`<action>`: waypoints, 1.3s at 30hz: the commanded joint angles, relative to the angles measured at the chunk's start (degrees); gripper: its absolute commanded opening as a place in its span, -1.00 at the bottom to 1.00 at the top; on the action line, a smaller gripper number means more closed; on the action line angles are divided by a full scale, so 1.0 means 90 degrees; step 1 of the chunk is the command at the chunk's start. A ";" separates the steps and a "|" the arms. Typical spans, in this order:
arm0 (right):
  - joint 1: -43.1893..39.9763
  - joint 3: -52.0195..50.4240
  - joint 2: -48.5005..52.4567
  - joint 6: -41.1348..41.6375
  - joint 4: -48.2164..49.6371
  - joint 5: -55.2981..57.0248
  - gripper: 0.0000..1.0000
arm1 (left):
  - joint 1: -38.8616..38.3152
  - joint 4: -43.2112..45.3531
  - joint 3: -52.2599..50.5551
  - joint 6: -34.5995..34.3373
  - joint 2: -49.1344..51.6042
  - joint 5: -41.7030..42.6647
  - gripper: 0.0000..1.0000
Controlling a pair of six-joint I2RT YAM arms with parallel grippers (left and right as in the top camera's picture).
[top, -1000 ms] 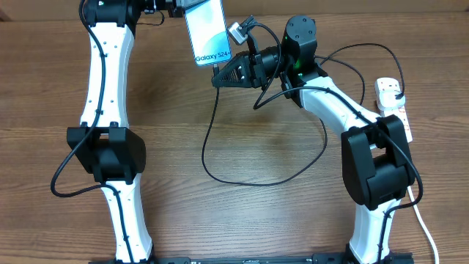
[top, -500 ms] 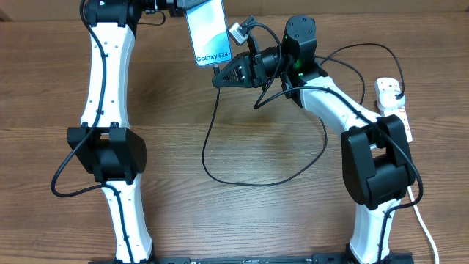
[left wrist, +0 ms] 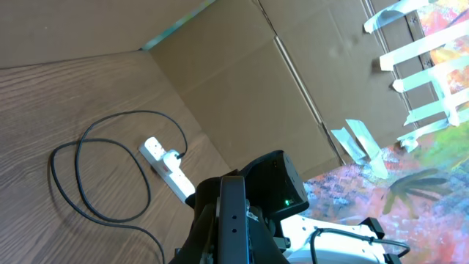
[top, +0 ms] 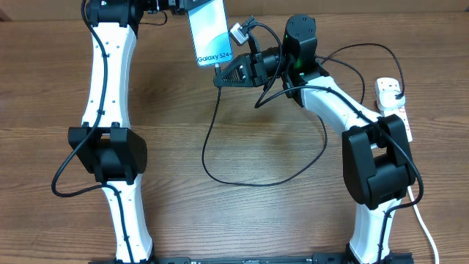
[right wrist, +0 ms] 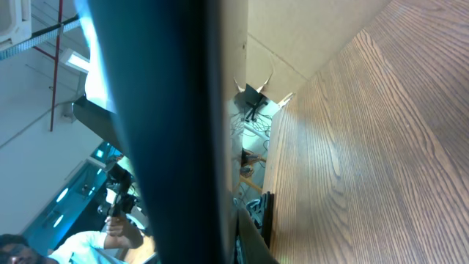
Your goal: Plug charger to phone and switch on socket
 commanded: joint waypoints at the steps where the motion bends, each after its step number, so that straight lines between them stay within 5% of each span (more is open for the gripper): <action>1: -0.0357 0.0253 -0.0255 0.0015 0.0056 0.1314 -0.92 | -0.0427 -0.0211 -0.0049 0.0177 0.0044 0.0916 -0.91; 39: -0.0743 0.0253 -0.0257 -0.0024 -0.0158 0.1399 -0.92 | -0.0452 -0.0476 -0.0049 0.0243 0.0044 0.1044 -0.92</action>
